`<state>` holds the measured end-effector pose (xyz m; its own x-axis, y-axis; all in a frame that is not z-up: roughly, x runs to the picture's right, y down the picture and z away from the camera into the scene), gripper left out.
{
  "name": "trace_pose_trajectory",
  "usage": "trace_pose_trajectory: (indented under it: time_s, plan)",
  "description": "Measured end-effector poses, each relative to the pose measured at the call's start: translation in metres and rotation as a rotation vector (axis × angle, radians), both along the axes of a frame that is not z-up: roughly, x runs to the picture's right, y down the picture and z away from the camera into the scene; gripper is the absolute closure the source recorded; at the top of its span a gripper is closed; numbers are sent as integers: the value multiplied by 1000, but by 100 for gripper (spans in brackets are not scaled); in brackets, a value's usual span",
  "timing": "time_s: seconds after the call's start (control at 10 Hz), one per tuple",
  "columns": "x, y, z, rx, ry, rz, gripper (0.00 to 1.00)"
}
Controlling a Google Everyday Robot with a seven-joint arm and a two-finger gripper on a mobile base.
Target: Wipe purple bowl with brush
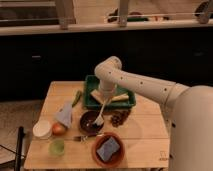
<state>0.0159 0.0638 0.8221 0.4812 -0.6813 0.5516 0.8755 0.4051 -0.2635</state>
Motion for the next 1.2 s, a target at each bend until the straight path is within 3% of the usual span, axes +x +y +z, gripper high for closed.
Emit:
trace_pose_trajectory:
  time_s: [0.4,0.7,1.0,1.2]
  plan:
    - [-30,-21,19,25,-34,-44,100]
    - [-67,-9,20,1,-113,-101,100]
    - [-70,14,6,-31,-151,-139,100]
    - [-58,22,-3,-42,-145,-141,100]
